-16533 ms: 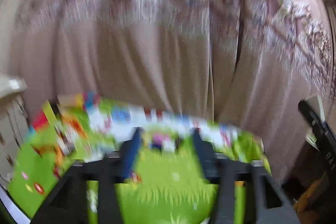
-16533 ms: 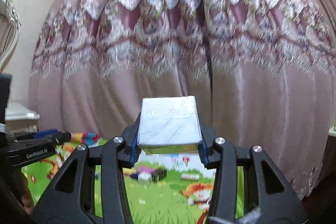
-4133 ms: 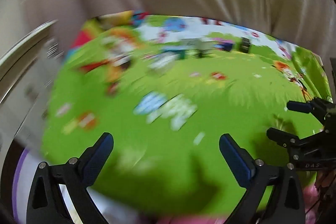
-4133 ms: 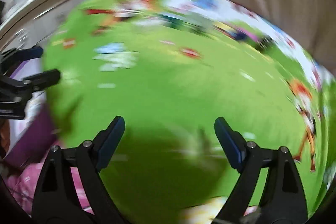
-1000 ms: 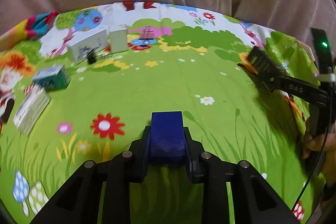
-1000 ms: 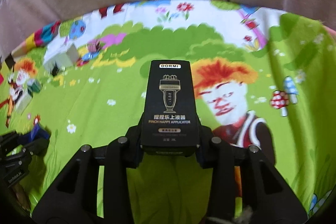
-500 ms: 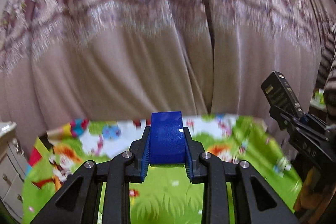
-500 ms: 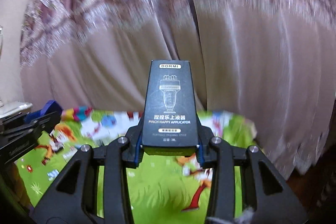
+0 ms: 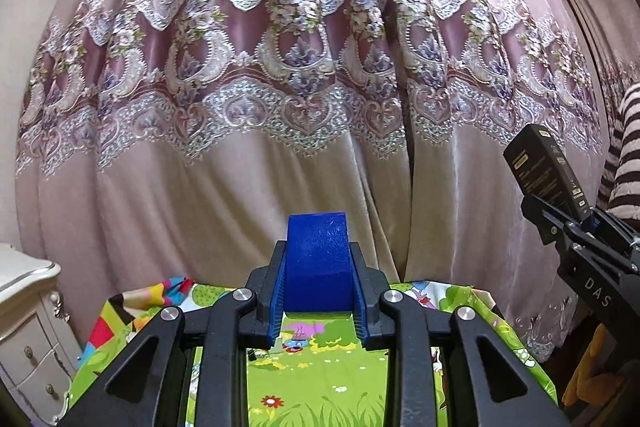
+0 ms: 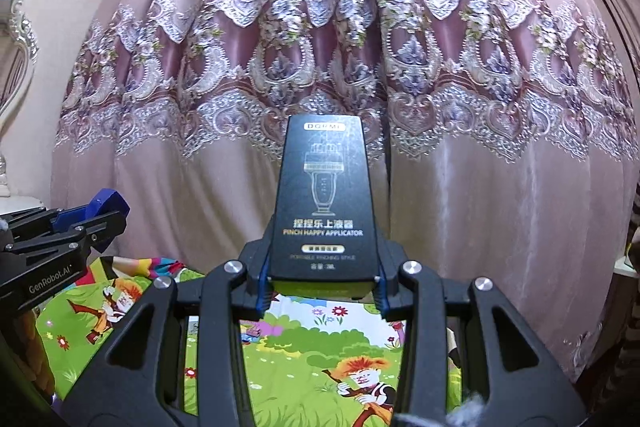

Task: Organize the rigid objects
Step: 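Lift the black DORMI box and blue block and carry them toward the storage box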

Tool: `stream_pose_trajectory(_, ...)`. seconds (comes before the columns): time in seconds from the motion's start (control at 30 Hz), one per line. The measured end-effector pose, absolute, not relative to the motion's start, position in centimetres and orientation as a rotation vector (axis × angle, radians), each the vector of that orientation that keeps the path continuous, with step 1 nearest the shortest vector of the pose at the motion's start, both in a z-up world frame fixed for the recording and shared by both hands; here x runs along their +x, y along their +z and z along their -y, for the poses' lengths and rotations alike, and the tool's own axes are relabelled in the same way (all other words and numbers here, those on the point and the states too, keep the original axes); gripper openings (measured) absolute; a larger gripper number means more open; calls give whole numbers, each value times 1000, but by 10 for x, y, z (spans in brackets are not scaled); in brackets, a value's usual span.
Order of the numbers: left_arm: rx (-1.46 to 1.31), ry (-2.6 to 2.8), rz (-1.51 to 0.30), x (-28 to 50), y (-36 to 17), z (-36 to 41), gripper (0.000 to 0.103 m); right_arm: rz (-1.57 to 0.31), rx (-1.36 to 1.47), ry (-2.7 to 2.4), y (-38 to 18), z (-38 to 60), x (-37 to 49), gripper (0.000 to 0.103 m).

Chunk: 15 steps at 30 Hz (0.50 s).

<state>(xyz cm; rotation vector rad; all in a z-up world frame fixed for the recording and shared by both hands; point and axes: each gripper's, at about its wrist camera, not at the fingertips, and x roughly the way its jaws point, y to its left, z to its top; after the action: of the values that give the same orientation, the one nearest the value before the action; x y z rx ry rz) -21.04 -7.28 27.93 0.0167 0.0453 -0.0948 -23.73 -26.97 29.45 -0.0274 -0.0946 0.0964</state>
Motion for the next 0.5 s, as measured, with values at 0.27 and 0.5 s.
stream_pose_trajectory(0.27, -12, -34, -64, -227, 271, 38, 29, 60, -59, 202, 290, 236, -241, 43)
stream_pose_trajectory(0.5, -23, 20, -119, -241, 261, 7, 29, 29, -92, 344, 288, 196, -248, 43)
